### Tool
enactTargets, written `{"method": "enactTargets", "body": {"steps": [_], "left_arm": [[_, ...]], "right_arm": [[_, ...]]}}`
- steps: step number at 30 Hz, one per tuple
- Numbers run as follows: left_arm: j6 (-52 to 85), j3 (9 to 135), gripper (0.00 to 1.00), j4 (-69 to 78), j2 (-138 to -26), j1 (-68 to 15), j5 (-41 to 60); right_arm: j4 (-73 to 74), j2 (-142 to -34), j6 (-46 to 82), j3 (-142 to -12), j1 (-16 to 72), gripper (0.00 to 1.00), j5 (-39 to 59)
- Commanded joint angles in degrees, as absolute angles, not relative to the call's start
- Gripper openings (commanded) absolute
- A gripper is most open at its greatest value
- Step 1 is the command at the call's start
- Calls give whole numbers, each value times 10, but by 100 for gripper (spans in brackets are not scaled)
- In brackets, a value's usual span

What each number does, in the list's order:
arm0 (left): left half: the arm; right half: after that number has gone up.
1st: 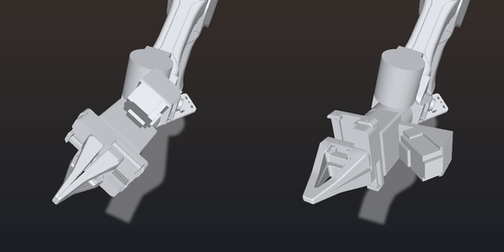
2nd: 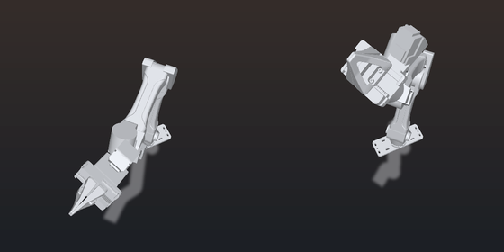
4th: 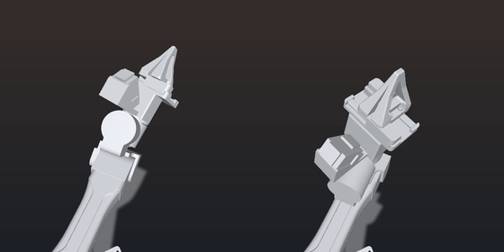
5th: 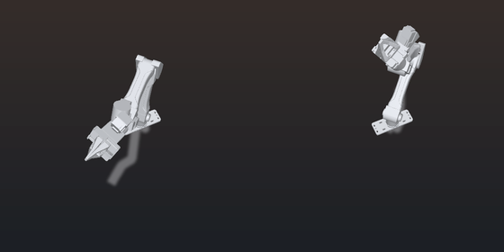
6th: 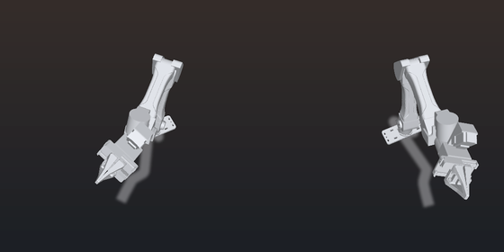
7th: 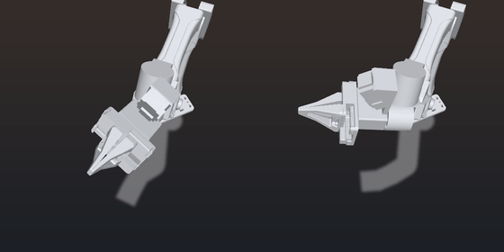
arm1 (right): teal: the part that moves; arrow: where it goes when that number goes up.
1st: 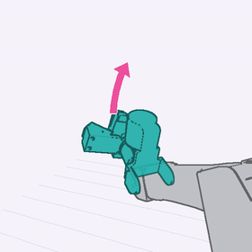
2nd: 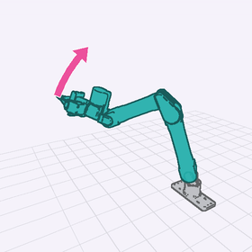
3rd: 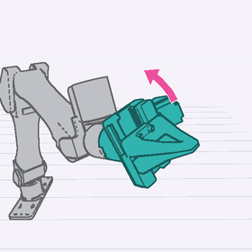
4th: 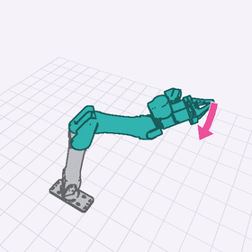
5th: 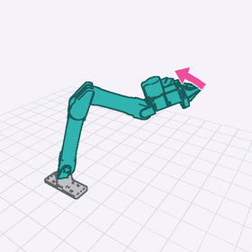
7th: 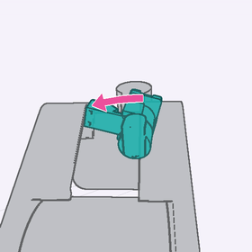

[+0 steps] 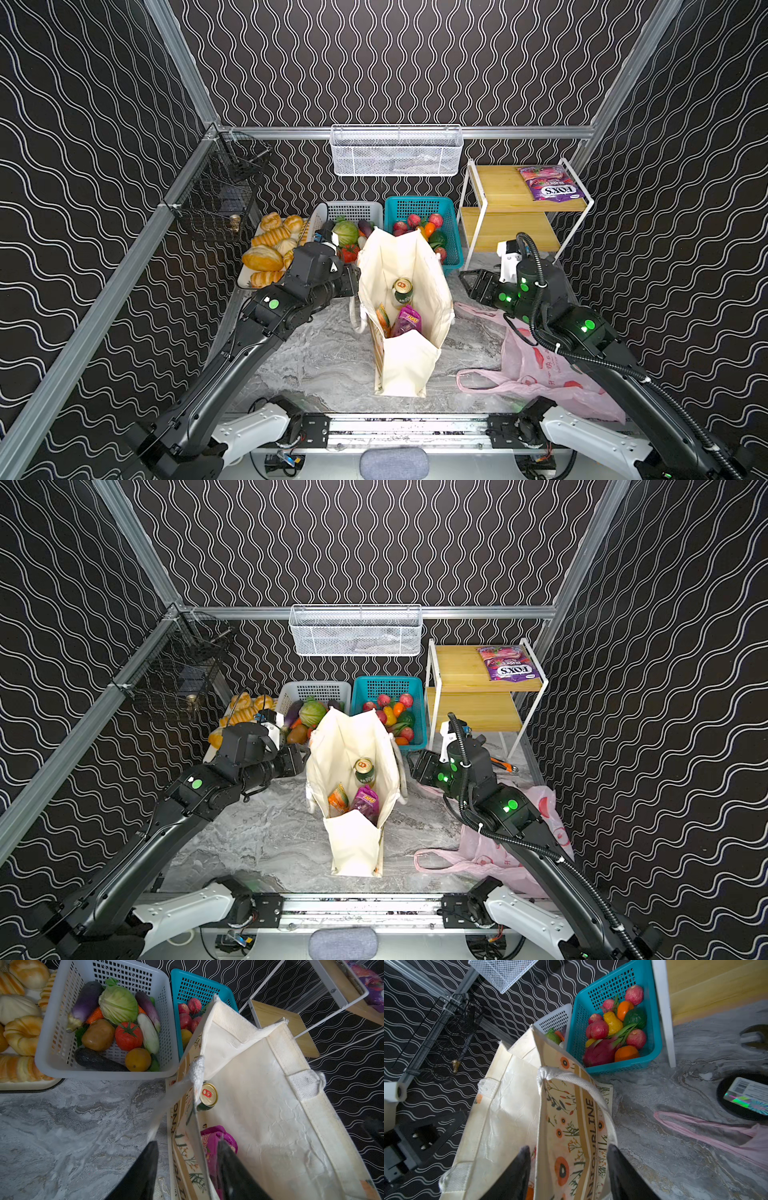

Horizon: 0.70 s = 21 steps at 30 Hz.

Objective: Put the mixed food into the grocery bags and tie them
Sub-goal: 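Move the right gripper to the tote's handle nearest it and grasp it, then carry the cream tote with both grippers to the corner beside the bread tray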

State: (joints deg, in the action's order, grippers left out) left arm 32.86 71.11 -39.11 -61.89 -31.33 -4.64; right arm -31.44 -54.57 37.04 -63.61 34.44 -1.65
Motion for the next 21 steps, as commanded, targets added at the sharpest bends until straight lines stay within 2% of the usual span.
{"method": "enactTargets", "body": {"steps": [1,7,9,11,15,18,21], "left_arm": [[337,704,53,-382,-619,-312,-9],[343,691,55,-354,-641,-312,65],[339,698,41,-364,-657,-312,77],[337,703,30,-371,-663,-312,77],[333,702,0,-385,-644,-312,40],[333,697,0,-397,-623,-312,-4],[328,714,0,-427,-621,-309,-32]], "right_arm": [[-296,-559,378,-646,344,61,53],[-295,-613,367,-659,345,62,148],[-303,-637,355,-670,345,59,179],[-323,-663,346,-688,345,51,200],[-343,-687,335,-709,361,15,194],[-316,-693,334,-707,389,2,196],[-311,-715,334,-722,416,0,196]]}}
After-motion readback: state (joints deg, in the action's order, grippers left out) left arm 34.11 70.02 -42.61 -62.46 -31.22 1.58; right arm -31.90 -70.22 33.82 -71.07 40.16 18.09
